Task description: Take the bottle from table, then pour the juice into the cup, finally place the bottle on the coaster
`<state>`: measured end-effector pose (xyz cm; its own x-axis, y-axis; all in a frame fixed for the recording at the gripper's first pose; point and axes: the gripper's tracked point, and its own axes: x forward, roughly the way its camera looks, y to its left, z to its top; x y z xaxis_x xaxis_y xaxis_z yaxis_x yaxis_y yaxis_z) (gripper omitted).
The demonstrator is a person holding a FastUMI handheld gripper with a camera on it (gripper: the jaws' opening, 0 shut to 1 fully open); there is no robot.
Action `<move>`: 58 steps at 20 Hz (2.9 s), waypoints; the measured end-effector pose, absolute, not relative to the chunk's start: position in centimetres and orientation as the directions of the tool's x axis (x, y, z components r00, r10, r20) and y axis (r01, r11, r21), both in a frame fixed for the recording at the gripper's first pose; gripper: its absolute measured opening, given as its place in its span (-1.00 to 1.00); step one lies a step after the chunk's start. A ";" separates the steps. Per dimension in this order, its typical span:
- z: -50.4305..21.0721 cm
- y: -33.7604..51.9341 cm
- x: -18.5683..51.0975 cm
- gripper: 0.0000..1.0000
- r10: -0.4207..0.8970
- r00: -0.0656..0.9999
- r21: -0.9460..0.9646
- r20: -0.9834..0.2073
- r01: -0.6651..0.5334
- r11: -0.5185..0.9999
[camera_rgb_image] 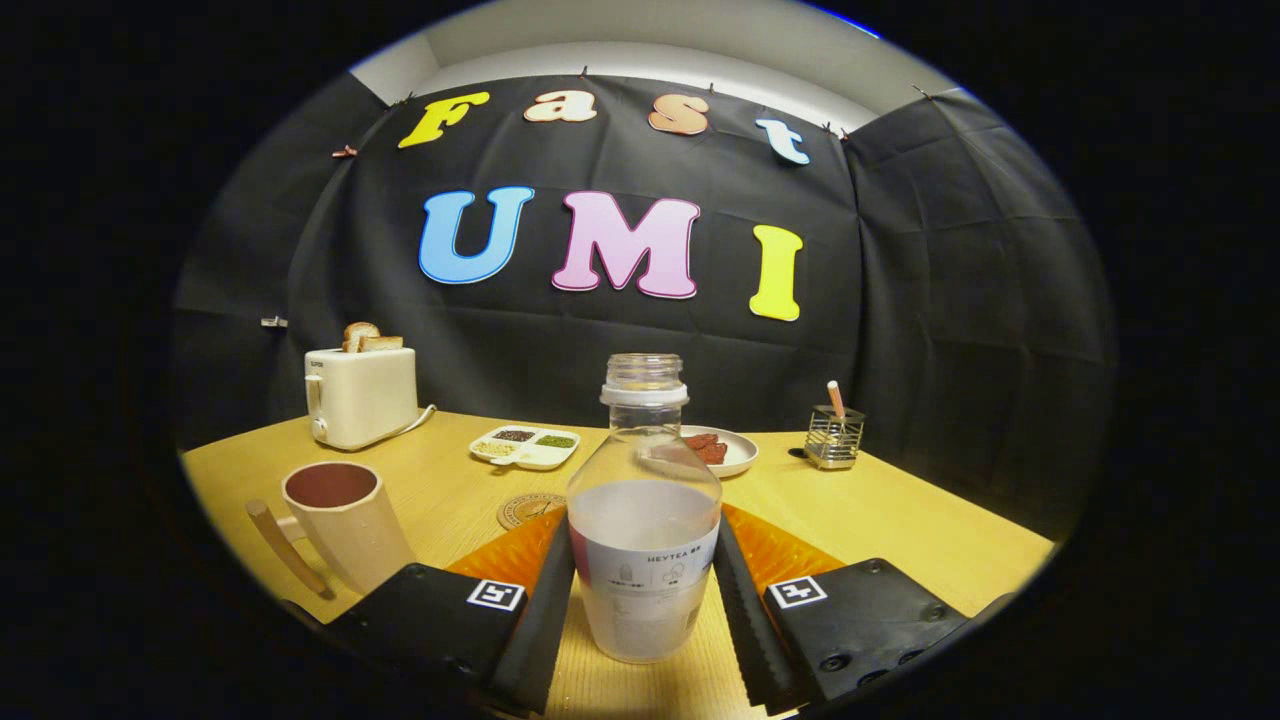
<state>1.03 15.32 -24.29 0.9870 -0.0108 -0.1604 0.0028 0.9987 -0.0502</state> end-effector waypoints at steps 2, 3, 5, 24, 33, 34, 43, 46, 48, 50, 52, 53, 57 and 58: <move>-22.8 15.8 1.0 0.43 -0.004 0.982 -0.093 -0.187 -0.013 0.996; -22.3 16.0 1.1 0.40 0.003 0.979 -0.124 -0.206 -0.029 0.992; -21.1 16.4 1.0 0.40 0.015 0.970 -0.208 -0.243 -0.067 0.976; -17.6 20.4 0.5 0.40 0.021 0.966 -0.820 -0.259 -0.231 0.524; -20.0 21.6 1.7 0.39 0.052 0.958 -0.923 -0.281 -0.284 0.260; -20.1 21.7 1.8 0.40 0.058 0.957 -0.927 -0.285 -0.291 0.238; -20.9 23.1 2.5 0.39 0.111 0.950 -0.953 -0.292 -0.299 0.052; -21.2 23.3 2.7 0.39 0.104 0.950 -0.955 -0.295 -0.297 0.007; -21.5 23.6 2.8 0.39 0.114 0.948 -0.955 -0.297 -0.294 -0.039; -21.4 24.1 2.7 0.39 0.130 0.947 -0.955 -0.295 -0.288 -0.072; -21.5 24.5 2.7 0.39 0.148 0.945 -0.955 -0.291 -0.278 -0.101; -21.4 24.8 2.6 0.39 0.158 0.944 -0.955 -0.288 -0.271 -0.120; -21.3 25.2 2.6 0.39 0.188 0.941 -0.952 -0.280 -0.247 -0.183; -21.3 25.2 2.5 0.39 0.193 0.940 -0.950 -0.281 -0.244 -0.194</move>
<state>2.55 25.22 -21.27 0.9402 0.1930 -0.2808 -0.2439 -0.1942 -0.9502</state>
